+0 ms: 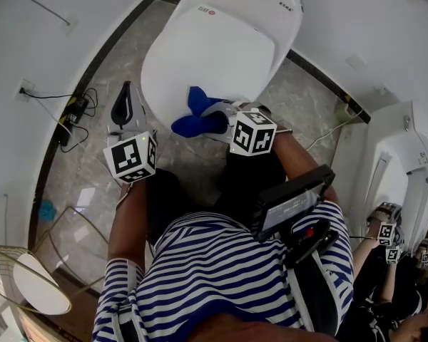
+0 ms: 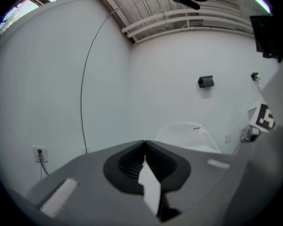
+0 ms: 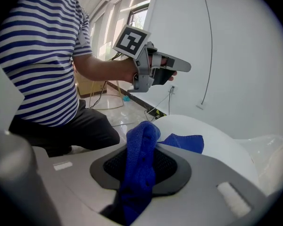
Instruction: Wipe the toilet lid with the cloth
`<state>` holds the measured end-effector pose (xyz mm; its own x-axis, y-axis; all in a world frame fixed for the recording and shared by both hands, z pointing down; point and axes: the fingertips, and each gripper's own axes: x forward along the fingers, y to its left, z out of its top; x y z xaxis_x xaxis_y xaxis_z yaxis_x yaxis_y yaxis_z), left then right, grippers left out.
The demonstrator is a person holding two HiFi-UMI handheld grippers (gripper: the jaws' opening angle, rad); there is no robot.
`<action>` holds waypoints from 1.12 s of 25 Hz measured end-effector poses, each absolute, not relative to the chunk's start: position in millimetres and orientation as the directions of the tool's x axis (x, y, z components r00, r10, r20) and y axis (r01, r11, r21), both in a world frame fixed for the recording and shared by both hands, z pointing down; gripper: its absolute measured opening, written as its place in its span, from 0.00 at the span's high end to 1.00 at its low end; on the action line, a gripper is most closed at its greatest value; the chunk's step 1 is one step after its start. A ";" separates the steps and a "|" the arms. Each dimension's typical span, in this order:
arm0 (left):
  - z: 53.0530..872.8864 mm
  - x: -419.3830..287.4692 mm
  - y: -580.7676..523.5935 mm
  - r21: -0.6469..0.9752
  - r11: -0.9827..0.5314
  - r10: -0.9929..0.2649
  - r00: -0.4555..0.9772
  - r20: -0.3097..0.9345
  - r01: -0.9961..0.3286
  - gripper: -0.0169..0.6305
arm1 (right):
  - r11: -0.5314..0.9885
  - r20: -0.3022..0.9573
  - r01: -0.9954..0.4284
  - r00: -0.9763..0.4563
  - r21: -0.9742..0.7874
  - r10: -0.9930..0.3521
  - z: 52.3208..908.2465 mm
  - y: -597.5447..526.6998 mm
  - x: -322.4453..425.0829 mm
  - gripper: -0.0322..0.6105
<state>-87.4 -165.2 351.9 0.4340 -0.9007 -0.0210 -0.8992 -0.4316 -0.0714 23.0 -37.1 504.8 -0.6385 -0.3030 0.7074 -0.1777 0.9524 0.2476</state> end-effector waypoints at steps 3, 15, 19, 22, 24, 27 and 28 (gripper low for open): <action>351.7 -86.9 -164.8 -0.073 -0.431 -0.901 0.434 -0.019 -0.899 0.97 | 0.954 0.707 -0.167 -0.642 0.248 -0.296 505.1 -35.0 21.2 0.77; 354.7 -76.2 -165.0 -0.072 -0.448 -0.893 0.450 -0.016 -0.891 0.97 | 0.889 0.615 -0.368 -0.644 0.273 -0.455 486.4 -74.9 60.8 0.77; 355.5 -69.6 -165.2 -0.069 -0.452 -0.891 0.454 -0.012 -0.889 0.97 | 0.801 0.537 -0.517 -0.602 0.301 -0.590 456.8 -102.9 88.8 0.77; 355.1 -60.3 -168.0 -0.067 -0.459 -0.887 0.461 -0.011 -0.886 0.97 | 0.700 0.471 -0.637 -0.534 0.321 -0.702 428.2 -128.3 106.0 0.77; 354.3 -52.8 -170.3 -0.064 -0.467 -0.884 0.468 -0.010 -0.882 0.97 | 0.621 0.419 -0.715 -0.482 0.321 -0.770 409.4 -144.3 114.0 0.77; 352.6 -42.7 -172.9 -0.059 -0.478 -0.878 0.479 -0.010 -0.876 0.97 | 0.508 0.317 -0.809 -0.418 0.296 -0.851 380.6 -159.2 116.8 0.77; 351.5 -40.1 -173.5 -0.058 -0.482 -0.875 0.483 -0.011 -0.874 0.97 | 0.472 0.287 -0.834 -0.396 0.285 -0.872 372.2 -161.7 116.2 0.77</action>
